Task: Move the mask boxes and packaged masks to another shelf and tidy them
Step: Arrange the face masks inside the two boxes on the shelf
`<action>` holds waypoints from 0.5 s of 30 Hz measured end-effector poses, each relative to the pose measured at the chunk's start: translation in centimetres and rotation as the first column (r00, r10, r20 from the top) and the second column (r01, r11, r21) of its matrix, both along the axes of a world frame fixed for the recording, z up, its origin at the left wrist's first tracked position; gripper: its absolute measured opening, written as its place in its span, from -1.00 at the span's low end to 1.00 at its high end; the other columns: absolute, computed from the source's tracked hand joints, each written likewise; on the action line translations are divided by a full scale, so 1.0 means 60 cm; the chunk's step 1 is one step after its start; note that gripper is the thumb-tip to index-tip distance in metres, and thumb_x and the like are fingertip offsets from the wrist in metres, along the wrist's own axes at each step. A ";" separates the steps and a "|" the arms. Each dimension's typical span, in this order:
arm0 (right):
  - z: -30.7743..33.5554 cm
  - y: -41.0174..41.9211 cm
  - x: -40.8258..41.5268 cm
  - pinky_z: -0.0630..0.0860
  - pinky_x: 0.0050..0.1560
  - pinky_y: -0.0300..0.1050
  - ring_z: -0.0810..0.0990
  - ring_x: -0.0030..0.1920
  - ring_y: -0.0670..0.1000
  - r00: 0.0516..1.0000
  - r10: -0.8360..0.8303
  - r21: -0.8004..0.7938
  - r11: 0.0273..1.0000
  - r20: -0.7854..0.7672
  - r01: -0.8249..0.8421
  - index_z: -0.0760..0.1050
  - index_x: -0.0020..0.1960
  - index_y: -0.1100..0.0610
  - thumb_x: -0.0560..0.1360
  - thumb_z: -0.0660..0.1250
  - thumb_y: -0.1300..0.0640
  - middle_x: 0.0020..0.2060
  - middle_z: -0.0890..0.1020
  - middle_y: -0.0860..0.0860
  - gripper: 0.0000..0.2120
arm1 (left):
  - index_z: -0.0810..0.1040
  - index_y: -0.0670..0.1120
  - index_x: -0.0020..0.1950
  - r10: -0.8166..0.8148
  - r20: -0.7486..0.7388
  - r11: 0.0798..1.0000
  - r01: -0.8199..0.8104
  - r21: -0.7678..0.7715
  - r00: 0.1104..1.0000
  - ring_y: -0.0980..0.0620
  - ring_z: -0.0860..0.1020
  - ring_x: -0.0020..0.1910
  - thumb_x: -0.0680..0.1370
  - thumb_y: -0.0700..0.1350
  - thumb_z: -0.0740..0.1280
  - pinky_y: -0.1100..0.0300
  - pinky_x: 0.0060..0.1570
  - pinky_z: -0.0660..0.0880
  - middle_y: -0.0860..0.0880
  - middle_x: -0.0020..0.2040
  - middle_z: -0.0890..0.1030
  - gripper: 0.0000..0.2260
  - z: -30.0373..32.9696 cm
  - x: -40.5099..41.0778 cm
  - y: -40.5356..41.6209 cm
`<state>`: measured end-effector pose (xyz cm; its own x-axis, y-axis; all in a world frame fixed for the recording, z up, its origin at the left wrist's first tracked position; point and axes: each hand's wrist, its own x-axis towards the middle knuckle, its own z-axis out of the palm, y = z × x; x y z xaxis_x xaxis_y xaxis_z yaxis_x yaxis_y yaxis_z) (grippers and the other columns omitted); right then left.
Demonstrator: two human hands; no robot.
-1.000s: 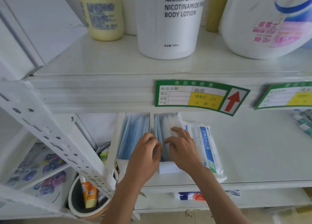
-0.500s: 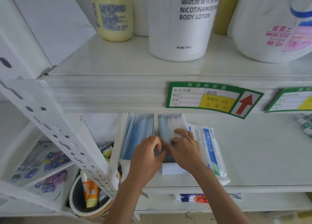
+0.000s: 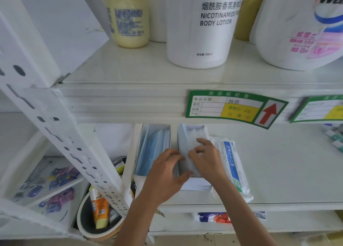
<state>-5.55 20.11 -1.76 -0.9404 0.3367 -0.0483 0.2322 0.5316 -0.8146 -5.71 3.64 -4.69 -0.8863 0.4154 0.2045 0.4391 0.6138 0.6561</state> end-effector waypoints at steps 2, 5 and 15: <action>0.012 0.002 0.002 0.45 -0.10 -0.18 0.49 0.17 -0.02 0.999 -0.044 -0.056 0.997 -0.023 0.043 0.72 -0.06 0.18 0.50 0.41 0.11 0.38 0.50 -0.10 -0.83 | 0.44 0.10 0.37 0.008 -0.036 1.000 -0.009 -0.011 0.999 0.20 0.41 0.24 0.38 0.51 0.26 0.15 0.30 0.50 0.16 0.35 0.44 -0.29 -0.001 0.005 0.002; 0.032 -0.010 0.010 0.52 0.11 0.00 0.55 0.18 0.05 0.990 -0.114 -0.058 0.992 -0.083 0.109 0.68 -0.16 0.00 0.41 0.39 -0.02 0.15 0.62 -0.14 -0.86 | 0.40 0.05 0.42 0.038 -0.122 0.999 -0.039 -0.001 0.992 0.27 0.34 0.27 0.34 0.54 0.28 0.25 0.36 0.35 0.11 0.37 0.48 -0.19 0.006 0.015 0.009; 0.091 -0.101 0.016 0.58 -0.16 -0.15 0.67 -0.20 -0.09 0.988 0.102 -0.123 0.986 -0.116 -0.117 0.62 -0.03 -0.01 0.49 0.34 -0.10 -0.19 0.71 -0.07 -0.81 | 0.37 -0.01 0.39 0.405 -0.046 0.850 -0.357 0.387 0.913 0.14 0.57 0.15 0.41 -0.26 0.52 0.42 0.04 0.53 0.04 0.26 0.50 -0.39 0.053 0.054 0.017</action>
<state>-4.61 14.04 3.73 -0.9732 0.2291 0.0202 0.0844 0.4375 -0.8952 -2.48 4.65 -1.53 -0.9178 -0.0745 0.3900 0.3102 0.4785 0.8215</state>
